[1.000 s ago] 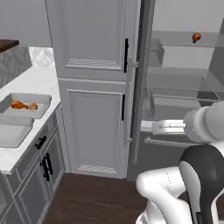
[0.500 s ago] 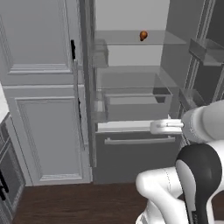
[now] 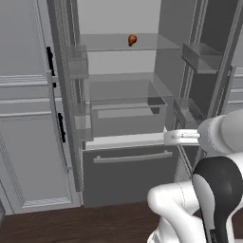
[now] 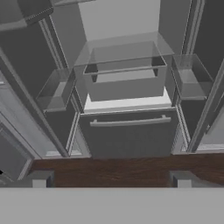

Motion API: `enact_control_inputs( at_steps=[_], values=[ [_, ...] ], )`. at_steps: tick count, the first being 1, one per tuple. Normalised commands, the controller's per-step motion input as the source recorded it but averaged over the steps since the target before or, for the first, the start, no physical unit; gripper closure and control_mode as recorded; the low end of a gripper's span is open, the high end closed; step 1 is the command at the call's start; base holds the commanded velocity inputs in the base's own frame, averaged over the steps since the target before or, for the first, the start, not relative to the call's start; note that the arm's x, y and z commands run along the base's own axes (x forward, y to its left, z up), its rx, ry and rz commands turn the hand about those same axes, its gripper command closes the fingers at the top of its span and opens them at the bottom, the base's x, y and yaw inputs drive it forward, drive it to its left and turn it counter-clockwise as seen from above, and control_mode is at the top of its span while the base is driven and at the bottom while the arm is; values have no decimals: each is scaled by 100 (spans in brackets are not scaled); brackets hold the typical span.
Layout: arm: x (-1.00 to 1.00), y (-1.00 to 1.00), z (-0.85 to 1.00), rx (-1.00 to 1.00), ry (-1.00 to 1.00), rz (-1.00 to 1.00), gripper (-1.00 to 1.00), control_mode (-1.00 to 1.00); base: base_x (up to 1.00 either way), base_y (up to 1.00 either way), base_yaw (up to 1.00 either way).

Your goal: Place one onion and one chicken drumstick in each tupperware on the nearby counter, to pack two identical lunches.

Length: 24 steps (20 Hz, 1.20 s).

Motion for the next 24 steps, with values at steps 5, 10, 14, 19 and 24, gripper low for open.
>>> enact_control_inputs(
  at_steps=[5,10,14,19,24],
  values=[
    [0,0,0,0,0,0,-100,100,78,-3,-17],
    [0,0,0,0,0,0,-100,100,89,-2,-18],
    [0,0,0,0,0,0,-100,100,84,4,-21],
    [0,0,0,0,0,0,-100,100,68,15,-15],
    [3,5,10,0,-18,-1,-100,-100,6,3,-1]
  ],
)
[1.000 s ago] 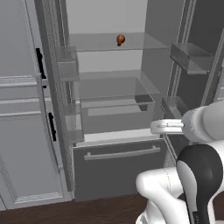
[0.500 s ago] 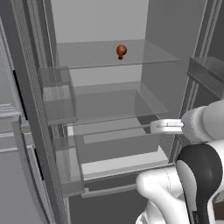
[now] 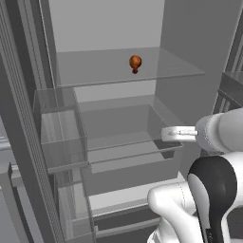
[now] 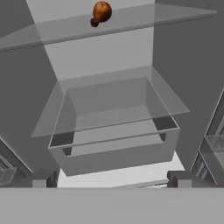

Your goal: Place one onion and one chicken drumstick in each tupperware on the nearby counter, to pack two identical lunches.

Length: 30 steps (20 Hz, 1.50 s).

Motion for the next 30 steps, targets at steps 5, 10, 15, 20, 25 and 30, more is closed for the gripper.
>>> enact_control_inputs(
  at_steps=[5,10,15,20,25,30],
  values=[
    [13,0,76,0,-32,0,-100,-100,0,0,0],
    [41,0,70,3,-8,-2,-100,-100,0,0,0],
    [61,0,46,6,0,-7,-100,-100,0,0,0],
    [73,-6,7,3,8,-8,-100,-100,0,0,0],
    [86,-8,0,4,15,-4,-100,-100,0,0,0],
    [83,0,0,-1,14,0,-100,-100,0,0,0]
  ],
)
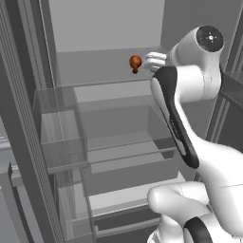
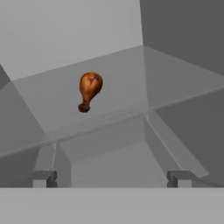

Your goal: Place one onion and one chicken drumstick in each tupperware on the nearby counter, to pack two identical lunches.

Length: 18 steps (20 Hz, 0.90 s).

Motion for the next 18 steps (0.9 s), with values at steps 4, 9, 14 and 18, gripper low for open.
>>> enact_control_inputs(
  at_steps=[4,9,14,18],
  values=[
    [91,5,-15,-1,10,0,-100,-100,0,0,0],
    [92,13,-19,-1,0,0,-100,-100,0,0,0],
    [76,1,-19,-1,0,0,-100,-100,0,0,0],
    [79,6,-28,-3,0,0,-100,-100,0,0,0]
  ],
)
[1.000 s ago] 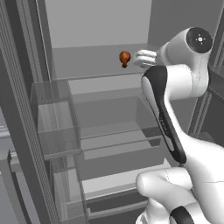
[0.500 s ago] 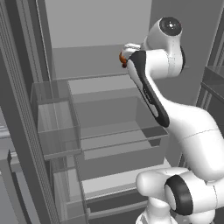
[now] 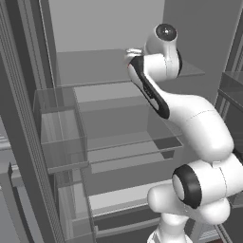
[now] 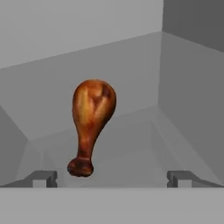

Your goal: Place one onion and one chicken drumstick in each tupperware on the nearby counter, to pack two identical lunches.

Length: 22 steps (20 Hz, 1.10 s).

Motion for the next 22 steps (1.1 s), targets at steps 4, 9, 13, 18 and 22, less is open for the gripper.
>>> enact_control_inputs(
  at_steps=[4,9,13,18,22],
  values=[
    [86,21,-25,-3,1,-2,-100,-100,0,0,0],
    [89,16,-15,0,2,-3,-100,-100,0,0,0],
    [84,5,-7,0,1,-3,-100,-100,0,0,0],
    [40,2,-26,-2,0,-6,100,-100,0,0,0],
    [-19,0,-52,-6,-25,-4,100,-100,0,0,0]
  ],
)
